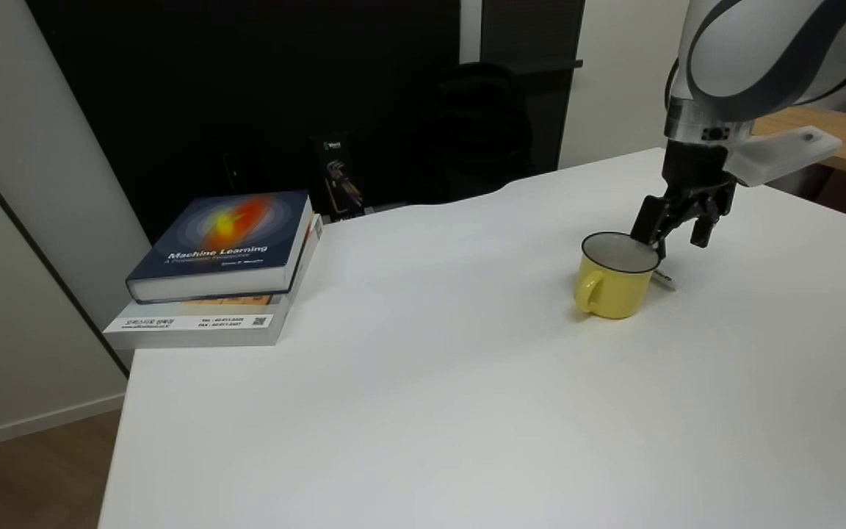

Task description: Put the marker in the cup

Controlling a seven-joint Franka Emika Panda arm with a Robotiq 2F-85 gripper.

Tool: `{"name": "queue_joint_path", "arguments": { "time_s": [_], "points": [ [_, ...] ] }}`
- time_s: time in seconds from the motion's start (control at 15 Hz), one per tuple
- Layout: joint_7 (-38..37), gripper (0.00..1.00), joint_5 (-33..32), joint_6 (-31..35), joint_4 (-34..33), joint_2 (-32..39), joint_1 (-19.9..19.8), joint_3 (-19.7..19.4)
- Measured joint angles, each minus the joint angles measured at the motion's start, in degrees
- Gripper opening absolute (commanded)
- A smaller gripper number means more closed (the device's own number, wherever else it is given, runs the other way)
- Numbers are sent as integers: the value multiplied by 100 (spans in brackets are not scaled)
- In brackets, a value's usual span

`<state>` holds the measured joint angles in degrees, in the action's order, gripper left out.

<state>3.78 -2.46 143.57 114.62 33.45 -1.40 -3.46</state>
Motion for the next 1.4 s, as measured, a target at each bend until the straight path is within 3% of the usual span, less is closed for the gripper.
{"name": "queue_joint_path", "arguments": {
  "time_s": [0.8, 1.4],
  "points": [
    [63, 100, -61, 12, 25, -15, -329, -133],
    [50, 100, 109, 519, 125, 22, -358, -97]
  ]
}}
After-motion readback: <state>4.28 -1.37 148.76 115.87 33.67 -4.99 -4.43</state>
